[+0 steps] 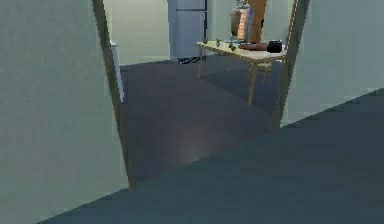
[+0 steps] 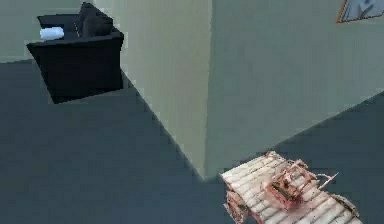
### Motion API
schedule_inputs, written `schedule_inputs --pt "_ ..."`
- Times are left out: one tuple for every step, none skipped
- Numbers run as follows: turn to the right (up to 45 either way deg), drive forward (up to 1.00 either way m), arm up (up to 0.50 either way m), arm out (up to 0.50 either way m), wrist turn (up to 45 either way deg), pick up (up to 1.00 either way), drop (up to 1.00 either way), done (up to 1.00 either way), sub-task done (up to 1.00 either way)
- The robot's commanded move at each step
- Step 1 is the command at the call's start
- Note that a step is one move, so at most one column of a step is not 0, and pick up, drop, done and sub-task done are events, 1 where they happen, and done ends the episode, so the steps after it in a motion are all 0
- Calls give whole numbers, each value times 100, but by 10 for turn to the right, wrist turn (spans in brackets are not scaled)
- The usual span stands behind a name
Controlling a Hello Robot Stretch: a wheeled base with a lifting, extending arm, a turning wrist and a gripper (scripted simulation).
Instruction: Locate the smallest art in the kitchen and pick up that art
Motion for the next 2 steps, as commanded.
schedule_inputs --pt "0 100 0 0 0 0 0 0 0" --pt "90 0 0 0 0 0 0 0 0"
